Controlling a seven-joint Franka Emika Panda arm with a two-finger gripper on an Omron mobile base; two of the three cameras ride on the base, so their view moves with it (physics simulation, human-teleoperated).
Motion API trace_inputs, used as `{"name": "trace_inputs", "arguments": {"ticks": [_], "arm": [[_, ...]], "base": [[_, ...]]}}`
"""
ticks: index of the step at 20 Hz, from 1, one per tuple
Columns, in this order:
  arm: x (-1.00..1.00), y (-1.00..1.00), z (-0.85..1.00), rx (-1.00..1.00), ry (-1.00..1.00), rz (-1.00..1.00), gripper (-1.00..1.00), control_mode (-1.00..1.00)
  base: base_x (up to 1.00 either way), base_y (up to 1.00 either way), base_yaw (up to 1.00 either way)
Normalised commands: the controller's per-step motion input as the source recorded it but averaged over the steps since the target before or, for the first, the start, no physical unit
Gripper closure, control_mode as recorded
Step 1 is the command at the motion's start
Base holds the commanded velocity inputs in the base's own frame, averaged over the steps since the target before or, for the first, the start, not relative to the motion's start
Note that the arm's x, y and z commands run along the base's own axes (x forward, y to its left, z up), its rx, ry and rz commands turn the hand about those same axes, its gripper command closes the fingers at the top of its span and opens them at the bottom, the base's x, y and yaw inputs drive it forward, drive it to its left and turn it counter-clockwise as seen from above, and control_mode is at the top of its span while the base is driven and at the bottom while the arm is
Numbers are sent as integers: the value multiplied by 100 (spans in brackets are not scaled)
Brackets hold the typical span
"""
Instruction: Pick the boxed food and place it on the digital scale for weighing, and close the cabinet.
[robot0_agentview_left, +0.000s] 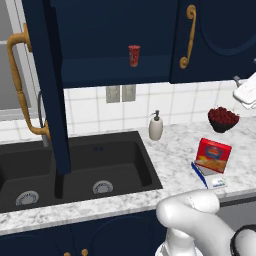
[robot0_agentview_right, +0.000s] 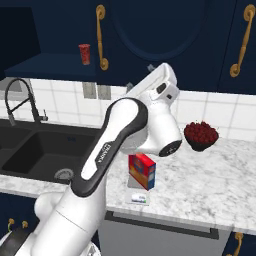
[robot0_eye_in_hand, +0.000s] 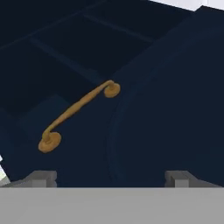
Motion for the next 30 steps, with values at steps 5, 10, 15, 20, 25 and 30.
{"name": "trace_inputs", "arguments": {"ticks": [5, 10, 15, 20, 25, 30], "arm": [[-100, 49, 0, 0, 0, 0, -100, -100], [-100, 72, 1, 0, -2, 2, -100, -100], [-84, 95, 11, -5, 3, 1, -100, -100], [-98, 39, 1, 18, -3, 0, -100, -100], [-72, 98, -41, 11, -11, -8, -100, -100], [-10, 100, -65, 11, -41, -19, -100, -100]], "base": [[0, 0, 0], [0, 0, 0], [0, 0, 0], [0, 0, 0], [0, 0, 0], [0, 0, 0]]}}
